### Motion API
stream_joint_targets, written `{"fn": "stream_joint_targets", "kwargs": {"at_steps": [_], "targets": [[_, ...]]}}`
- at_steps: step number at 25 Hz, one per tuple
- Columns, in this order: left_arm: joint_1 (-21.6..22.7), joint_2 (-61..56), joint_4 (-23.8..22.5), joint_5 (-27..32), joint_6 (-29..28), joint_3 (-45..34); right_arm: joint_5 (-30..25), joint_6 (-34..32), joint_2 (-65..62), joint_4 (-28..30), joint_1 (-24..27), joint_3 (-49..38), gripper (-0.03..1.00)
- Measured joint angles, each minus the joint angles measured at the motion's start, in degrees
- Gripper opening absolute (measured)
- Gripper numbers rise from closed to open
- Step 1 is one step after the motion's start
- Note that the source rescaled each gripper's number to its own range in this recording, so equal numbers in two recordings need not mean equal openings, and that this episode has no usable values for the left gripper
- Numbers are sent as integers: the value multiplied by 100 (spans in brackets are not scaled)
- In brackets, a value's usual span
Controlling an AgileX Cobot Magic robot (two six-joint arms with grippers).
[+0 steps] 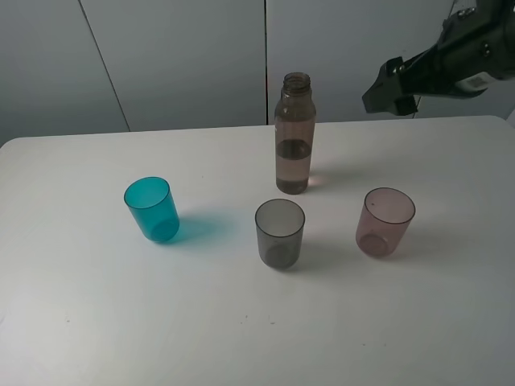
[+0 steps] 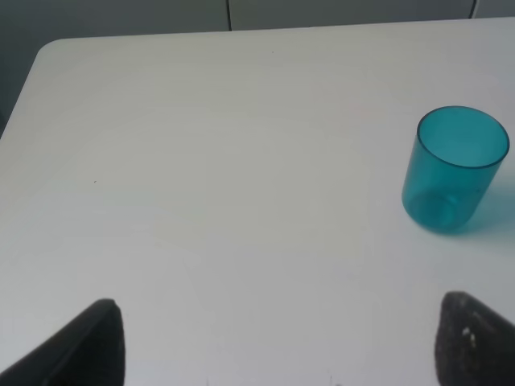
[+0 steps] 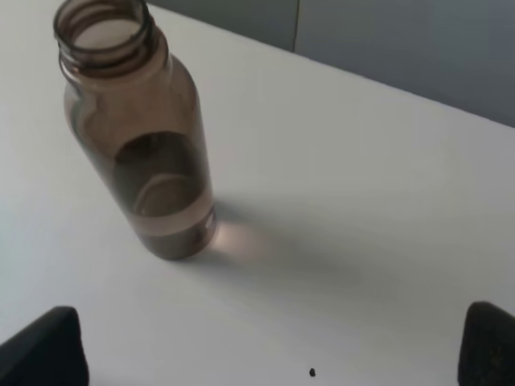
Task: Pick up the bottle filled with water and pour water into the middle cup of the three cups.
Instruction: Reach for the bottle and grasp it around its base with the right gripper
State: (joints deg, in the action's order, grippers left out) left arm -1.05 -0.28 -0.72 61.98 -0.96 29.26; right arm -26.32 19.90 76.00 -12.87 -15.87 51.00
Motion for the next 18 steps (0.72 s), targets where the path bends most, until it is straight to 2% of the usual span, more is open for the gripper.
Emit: {"fn": "stream_joint_targets", "kwargs": {"at_steps": [4,11,13,18], "targets": [[0,0,0,0,-22,0,267,454,417,32,0,0,100],[0,0,0,0,-24,0,851,622,1054,545,0,0,100],[0,0,0,0,-35,0,984,448,1207,860,-8,0,100],[0,0,0,0,-35,0,1523,-880,1473,1808,-99,-25,100]]}}
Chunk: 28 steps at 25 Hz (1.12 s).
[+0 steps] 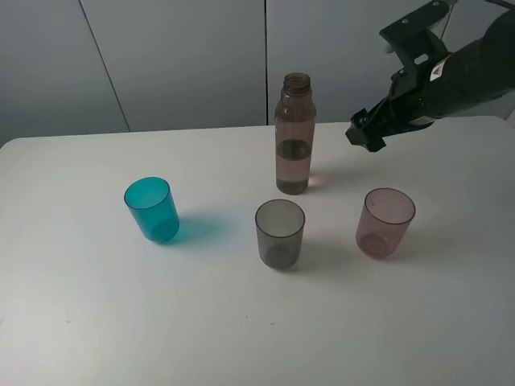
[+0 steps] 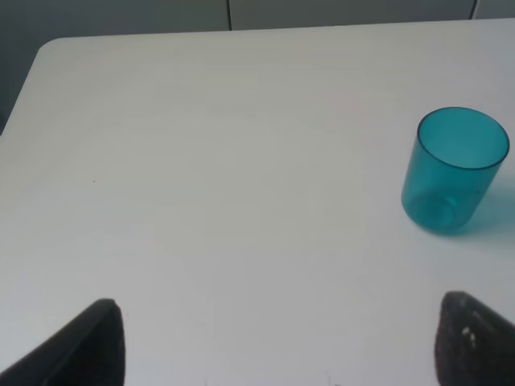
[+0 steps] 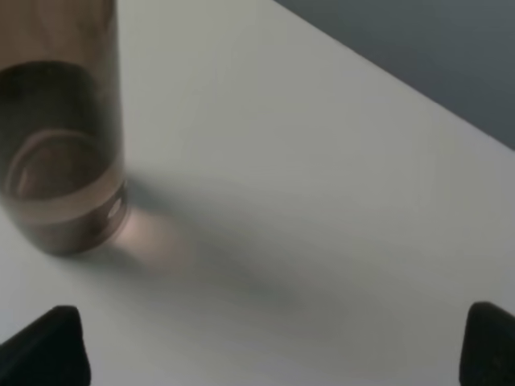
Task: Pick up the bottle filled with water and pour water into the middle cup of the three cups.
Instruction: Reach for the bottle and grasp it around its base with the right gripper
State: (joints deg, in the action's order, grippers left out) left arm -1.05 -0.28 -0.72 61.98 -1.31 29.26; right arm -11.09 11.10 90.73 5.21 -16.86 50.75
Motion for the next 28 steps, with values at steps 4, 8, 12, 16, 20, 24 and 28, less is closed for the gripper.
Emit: {"fn": "stream_joint_targets", "kwargs": {"at_steps": [4,8,12,16,20,24,28], "targets": [[0,0,0,0,0,0,355,-686,34,315,-2,-65,100],[0,0,0,0,0,0,436,-784,34,315,-12,-77,100],[0,0,0,0,0,0,646,-1156,34,665,-12,-231,100],[0,0,0,0,0,0,1384,-1924,37,1314,-12,-600,100],[0,0,0,0,0,0,1604,-2071,61,1394,-12,-670,100],[0,0,0,0,0,0,1641,-2071,106,1522,-12,-670,100],[0,0,0,0,0,0,1677,-2495,359,2060,-12,-684,100]]}}
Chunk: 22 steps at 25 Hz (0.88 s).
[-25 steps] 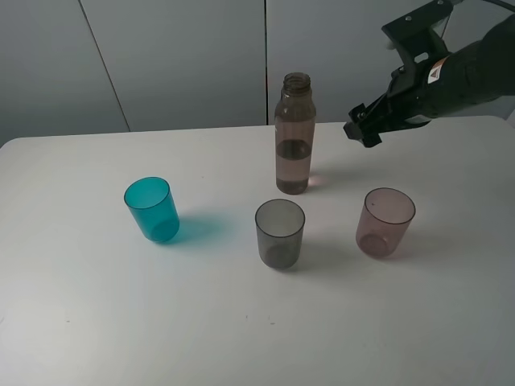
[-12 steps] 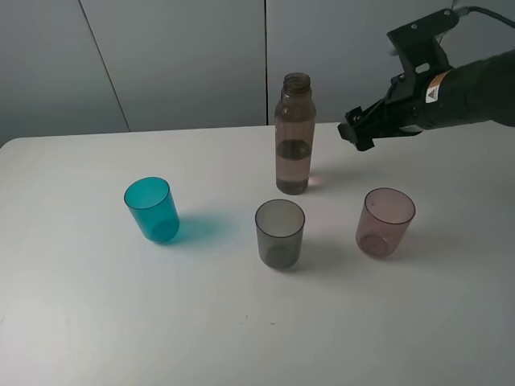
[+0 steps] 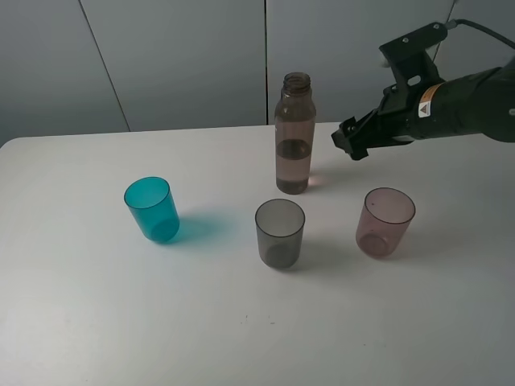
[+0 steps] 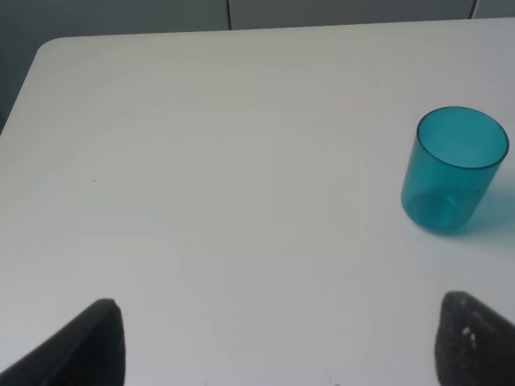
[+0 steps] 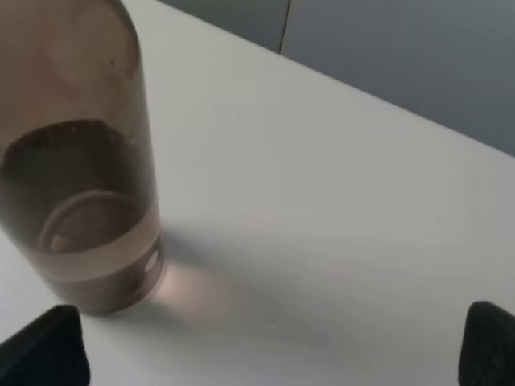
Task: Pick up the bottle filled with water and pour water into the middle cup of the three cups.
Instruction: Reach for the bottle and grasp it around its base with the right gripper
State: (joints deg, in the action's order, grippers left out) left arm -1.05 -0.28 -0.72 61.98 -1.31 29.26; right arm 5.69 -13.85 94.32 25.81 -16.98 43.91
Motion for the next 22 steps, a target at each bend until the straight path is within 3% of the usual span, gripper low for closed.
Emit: {"fn": "stream_joint_targets", "kwargs": {"at_steps": [9,22], "targets": [[0,0,0,0,0,0,710,-1202,403,1167,0,-43,100],[0,0,0,0,0,0,2371,-1420,406,1737,0,-368,100]]}}
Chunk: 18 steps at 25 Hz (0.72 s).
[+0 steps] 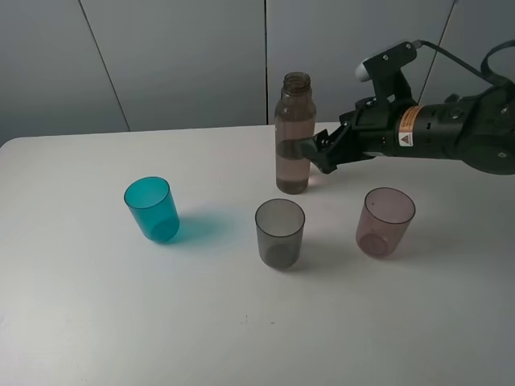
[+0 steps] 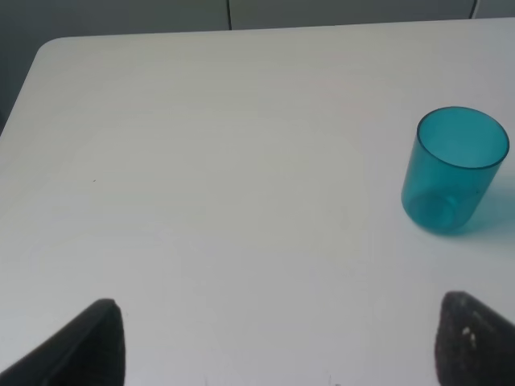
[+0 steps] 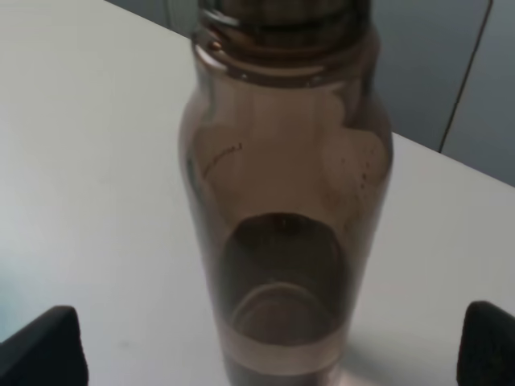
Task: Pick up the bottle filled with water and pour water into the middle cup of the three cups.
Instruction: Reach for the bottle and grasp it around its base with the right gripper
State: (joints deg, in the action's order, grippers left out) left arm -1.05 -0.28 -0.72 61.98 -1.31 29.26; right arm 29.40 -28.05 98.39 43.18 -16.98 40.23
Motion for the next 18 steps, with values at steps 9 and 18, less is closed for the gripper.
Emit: {"fn": "stream_joint_targets", "kwargs": {"at_steps": [9,18], "targets": [[0,0,0,0,0,0,151,63,290,24,0,0,100],[0,0,0,0,0,0,160,306,801,-108,0,315,100]]}}
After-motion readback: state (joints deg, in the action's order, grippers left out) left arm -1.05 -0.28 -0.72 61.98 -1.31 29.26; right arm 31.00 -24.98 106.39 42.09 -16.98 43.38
